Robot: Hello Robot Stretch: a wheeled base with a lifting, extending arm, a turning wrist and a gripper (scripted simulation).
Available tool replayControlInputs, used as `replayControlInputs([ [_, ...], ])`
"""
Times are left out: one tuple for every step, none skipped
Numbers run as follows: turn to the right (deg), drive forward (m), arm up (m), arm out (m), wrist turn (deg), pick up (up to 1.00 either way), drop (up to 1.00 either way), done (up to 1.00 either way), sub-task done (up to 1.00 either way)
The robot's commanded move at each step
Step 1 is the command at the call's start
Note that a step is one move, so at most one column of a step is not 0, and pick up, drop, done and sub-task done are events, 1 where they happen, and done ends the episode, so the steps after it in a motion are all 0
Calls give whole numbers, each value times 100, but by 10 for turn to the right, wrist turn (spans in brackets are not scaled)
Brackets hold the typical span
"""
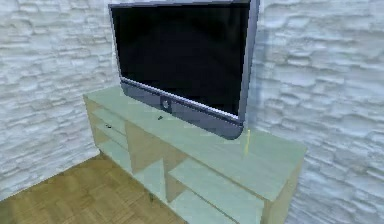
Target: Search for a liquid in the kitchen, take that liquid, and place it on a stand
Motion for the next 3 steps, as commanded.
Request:
replayControlInputs([
  [-330, 0, 0, 0, 0, 0, 0, 0, 0],
  [0, 100, 0, 0, 0, 0, 0, 0, 0],
  [-90, 0, 0, 0, 0, 0, 0, 0, 0],
])
